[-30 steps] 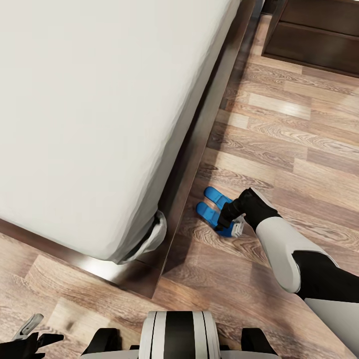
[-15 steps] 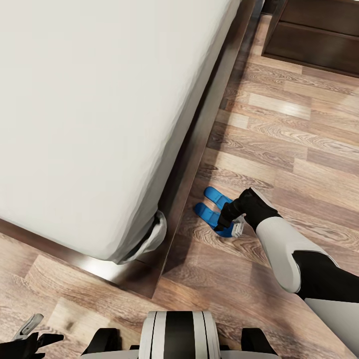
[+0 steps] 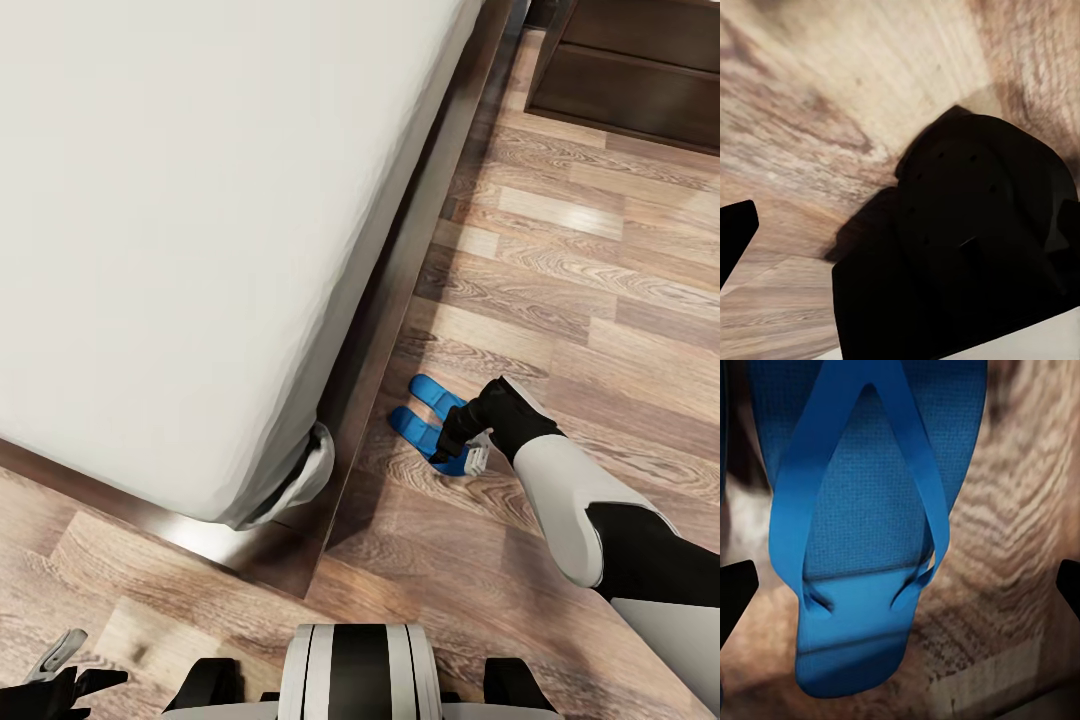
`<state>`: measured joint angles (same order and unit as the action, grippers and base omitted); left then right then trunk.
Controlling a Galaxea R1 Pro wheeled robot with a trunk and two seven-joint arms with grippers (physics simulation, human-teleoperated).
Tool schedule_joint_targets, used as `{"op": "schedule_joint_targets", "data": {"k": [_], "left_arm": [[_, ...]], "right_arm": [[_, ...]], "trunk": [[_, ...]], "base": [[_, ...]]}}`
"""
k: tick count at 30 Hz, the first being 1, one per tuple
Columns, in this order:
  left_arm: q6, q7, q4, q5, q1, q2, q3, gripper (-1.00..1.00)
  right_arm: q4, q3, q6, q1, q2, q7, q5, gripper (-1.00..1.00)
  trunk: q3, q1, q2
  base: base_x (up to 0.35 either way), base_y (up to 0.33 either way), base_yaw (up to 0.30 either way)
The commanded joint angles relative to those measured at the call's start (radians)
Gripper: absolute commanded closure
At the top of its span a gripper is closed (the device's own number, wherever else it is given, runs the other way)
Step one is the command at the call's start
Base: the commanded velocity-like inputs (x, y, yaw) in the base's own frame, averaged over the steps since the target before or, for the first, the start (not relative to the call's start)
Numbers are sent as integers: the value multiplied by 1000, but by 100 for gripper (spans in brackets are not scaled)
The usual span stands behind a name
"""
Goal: In the bedroom, move the book from the bed onto either nightstand, and place the two sandals side by side next to the bed.
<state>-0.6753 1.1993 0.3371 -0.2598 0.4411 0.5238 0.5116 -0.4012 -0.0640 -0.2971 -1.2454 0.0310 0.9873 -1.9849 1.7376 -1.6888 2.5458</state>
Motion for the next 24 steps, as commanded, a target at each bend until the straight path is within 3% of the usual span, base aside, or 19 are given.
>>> {"op": "schedule_joint_targets", "data": {"k": [1,24], "left_arm": [[-9,6,1,-10,1,-1,8,-100],[-9,6,-16,-25,1,5,8,-100]], "right_arm": [[-1,-7,-4,0,1,2,1,-100],[-1,-7,-6,0,1,4,1,-100]], "trunk": [[-3,1,0],[-92,11,-5]], "base": [[0,0,0],[0,0,0]]}}
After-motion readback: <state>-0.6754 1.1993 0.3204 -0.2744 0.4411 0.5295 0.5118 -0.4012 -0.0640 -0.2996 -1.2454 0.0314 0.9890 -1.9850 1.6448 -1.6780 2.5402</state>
